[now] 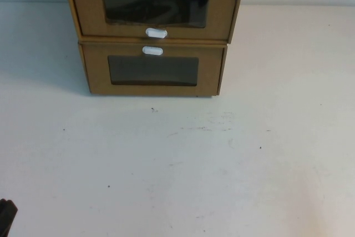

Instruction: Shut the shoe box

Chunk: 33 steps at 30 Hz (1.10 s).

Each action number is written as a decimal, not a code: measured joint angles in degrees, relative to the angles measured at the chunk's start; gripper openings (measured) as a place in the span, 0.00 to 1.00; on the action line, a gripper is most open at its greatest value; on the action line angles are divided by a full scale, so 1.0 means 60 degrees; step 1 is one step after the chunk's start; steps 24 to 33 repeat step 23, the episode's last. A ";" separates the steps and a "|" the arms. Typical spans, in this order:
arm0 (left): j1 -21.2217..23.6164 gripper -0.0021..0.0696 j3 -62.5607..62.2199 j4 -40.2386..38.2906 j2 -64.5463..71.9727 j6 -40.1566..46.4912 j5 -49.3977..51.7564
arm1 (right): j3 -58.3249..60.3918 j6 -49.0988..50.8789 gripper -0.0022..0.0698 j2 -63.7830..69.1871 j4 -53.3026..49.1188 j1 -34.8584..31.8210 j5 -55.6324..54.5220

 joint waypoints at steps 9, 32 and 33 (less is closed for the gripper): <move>0.0000 0.03 0.0000 0.0000 0.0000 0.0000 0.0000 | 0.0000 -0.2761 0.01 0.0000 0.1576 0.0000 0.0528; 0.0000 0.03 0.0000 0.0000 0.0000 0.0000 0.0000 | 0.0000 -0.5495 0.01 0.0000 0.2957 0.0000 0.1977; 0.0000 0.03 0.0000 0.0000 0.0000 0.0000 0.0000 | 0.0000 -0.5495 0.01 0.0000 0.2957 0.0000 0.1977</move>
